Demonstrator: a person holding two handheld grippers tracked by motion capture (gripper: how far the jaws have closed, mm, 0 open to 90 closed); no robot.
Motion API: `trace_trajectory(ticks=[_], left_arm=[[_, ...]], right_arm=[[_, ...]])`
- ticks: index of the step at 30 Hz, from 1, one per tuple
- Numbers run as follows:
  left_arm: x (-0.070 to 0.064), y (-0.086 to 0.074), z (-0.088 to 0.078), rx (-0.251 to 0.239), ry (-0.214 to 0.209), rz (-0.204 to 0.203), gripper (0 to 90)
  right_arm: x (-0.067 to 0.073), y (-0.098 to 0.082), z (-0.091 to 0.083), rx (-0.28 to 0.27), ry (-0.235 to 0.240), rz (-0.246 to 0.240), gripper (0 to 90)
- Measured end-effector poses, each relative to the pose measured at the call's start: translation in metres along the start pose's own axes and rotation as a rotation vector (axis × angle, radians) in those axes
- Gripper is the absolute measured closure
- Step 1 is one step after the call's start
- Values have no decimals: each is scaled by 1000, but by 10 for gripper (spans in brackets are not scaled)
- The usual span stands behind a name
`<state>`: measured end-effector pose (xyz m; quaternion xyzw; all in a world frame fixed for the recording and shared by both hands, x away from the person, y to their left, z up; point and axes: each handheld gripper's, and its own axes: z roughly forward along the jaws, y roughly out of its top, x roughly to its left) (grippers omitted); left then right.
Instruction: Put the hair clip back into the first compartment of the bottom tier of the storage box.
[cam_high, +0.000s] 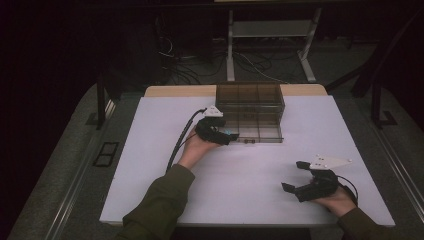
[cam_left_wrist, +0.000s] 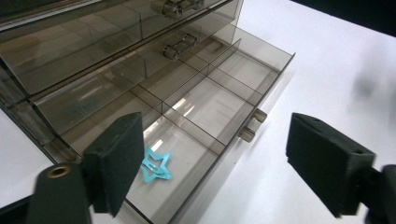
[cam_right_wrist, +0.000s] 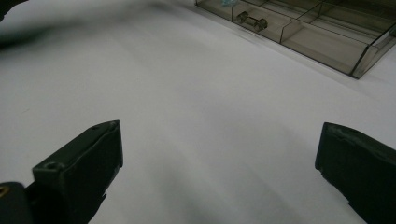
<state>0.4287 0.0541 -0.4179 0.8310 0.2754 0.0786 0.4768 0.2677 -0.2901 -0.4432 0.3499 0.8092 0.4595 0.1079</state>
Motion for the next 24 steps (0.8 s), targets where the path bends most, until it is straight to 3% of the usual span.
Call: trace_trajectory(ticks=[7, 17, 24], left_arm=[[-5, -4, -8, -23, 11, -10, 110], [-16, -10, -20, -42, -3, 7, 16], [-21, -16, -29, -46, -7, 22, 0]], right_arm=[[-1, 0, 0, -2, 1, 1, 3], [0, -2, -2, -3, -3, 10, 3], [-1, -3, -3, -1, -8, 13, 3]])
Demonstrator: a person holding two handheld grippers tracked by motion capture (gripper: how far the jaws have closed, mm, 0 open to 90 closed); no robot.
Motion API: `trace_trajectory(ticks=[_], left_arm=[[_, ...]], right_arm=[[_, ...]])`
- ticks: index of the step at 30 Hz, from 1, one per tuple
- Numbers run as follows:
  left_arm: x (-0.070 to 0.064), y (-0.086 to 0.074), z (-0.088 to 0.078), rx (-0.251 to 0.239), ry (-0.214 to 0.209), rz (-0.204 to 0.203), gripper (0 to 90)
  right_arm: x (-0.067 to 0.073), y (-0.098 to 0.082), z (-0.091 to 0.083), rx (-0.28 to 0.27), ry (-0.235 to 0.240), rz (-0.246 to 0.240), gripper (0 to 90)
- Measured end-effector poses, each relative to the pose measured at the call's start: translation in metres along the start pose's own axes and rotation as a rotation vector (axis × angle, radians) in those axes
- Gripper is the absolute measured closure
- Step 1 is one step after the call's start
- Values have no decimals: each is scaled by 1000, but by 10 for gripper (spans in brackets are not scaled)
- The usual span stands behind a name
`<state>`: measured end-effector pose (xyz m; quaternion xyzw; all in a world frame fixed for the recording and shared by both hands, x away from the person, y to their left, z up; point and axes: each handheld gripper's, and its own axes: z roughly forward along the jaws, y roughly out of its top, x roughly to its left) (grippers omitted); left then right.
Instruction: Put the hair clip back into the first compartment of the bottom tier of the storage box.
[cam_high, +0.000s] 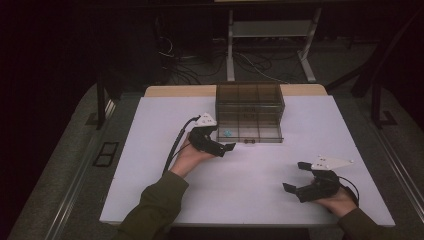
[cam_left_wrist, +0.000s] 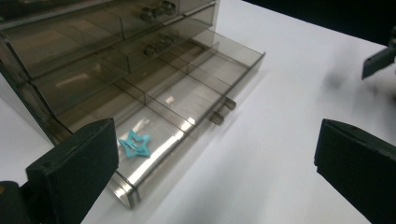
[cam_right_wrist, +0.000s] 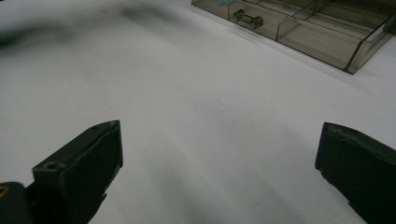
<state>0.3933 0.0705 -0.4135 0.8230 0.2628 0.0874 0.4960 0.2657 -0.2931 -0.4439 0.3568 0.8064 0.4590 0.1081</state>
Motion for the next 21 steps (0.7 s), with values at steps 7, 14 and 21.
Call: trace_trajectory(ticks=[7, 14, 21], left_arm=[[-6, -8, -10, 1, -7, 2, 0], [-11, -12, -21, -15, -3, 6, 0], [-16, -17, -33, -25, 0, 12, 0]], right_arm=[[0, 0, 0, 0, -3, -1, 3], [0, 0, 0, 1, -5, -1, 3], [0, -1, -1, 0, -7, -1, 3]])
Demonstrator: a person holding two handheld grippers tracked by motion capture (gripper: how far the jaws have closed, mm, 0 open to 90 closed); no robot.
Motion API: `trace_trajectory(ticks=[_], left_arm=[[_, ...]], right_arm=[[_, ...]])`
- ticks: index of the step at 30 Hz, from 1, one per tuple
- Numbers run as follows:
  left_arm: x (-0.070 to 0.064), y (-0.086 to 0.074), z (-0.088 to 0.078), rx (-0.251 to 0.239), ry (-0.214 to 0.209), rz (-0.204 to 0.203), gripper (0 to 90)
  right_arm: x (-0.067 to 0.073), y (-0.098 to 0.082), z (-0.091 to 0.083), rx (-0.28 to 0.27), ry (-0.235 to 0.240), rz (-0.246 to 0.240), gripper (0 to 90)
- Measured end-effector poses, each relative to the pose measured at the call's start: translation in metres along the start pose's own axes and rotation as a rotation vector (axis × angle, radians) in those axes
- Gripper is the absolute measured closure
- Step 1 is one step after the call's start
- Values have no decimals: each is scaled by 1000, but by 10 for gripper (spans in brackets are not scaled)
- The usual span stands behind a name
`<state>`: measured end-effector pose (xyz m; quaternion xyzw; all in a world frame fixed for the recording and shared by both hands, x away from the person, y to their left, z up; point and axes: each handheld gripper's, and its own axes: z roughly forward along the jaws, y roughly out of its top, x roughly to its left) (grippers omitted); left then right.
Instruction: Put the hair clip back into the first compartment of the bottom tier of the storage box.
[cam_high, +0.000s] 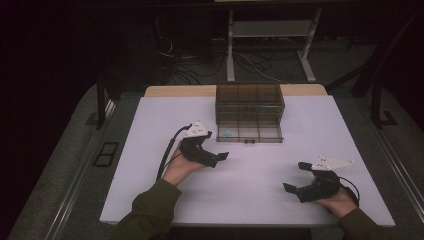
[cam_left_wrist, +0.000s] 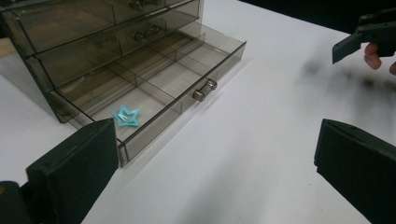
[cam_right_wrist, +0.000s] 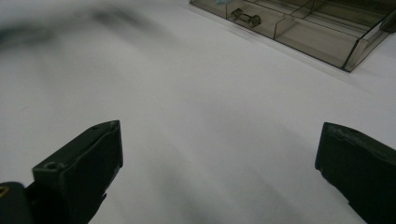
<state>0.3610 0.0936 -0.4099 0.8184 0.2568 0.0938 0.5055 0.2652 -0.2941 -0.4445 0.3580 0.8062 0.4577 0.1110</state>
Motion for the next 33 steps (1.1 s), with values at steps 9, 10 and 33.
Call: trace_trajectory(ticks=[9, 10, 33], left_arm=[[-3, -11, -19, -11, 14, -3, 0], [-3, -12, -21, -13, 16, -9, 0], [-10, -42, -57, -37, 33, -18, 0]], right_arm=[[0, 0, 0, 0, 0, -2, 3], [0, 0, 0, 0, -1, -1, 3], [0, 0, 1, -1, -5, -4, 3]])
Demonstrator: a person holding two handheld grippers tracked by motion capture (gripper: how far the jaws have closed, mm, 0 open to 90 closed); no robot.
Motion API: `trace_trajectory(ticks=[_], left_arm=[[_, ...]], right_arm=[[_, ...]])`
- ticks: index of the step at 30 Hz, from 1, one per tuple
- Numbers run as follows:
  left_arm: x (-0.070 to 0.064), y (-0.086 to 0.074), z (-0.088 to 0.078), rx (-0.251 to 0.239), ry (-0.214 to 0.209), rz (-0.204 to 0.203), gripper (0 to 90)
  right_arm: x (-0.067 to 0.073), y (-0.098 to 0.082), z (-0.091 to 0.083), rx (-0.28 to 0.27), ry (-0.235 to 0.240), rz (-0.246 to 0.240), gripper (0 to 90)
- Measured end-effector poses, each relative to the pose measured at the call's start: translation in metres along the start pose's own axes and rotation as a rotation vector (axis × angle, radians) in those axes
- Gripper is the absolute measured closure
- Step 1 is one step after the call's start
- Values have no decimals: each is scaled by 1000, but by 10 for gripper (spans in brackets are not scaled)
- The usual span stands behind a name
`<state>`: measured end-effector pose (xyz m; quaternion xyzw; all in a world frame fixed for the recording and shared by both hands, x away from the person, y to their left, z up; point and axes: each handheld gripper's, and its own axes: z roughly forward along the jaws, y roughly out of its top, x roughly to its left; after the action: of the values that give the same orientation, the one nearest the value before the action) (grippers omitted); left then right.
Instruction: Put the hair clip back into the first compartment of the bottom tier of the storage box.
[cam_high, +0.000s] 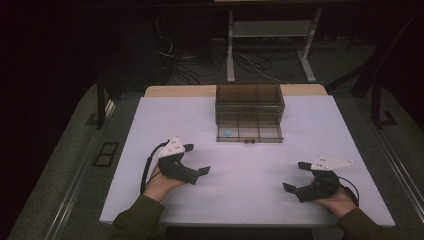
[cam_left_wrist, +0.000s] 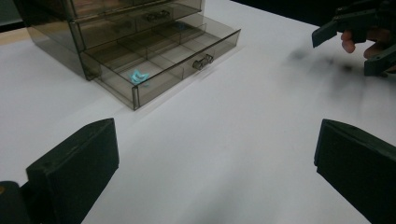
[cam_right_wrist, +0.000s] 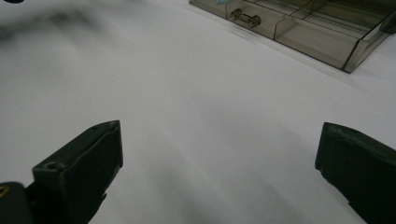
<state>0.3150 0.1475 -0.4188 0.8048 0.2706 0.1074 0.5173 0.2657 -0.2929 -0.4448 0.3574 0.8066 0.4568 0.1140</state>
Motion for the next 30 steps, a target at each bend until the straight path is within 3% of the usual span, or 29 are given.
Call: trace_trajectory(ticks=[30], left_arm=[[3, -38, -37, 21, 42, -44, 0]], right_arm=[[0, 0, 2, 6, -6, 4, 3]])
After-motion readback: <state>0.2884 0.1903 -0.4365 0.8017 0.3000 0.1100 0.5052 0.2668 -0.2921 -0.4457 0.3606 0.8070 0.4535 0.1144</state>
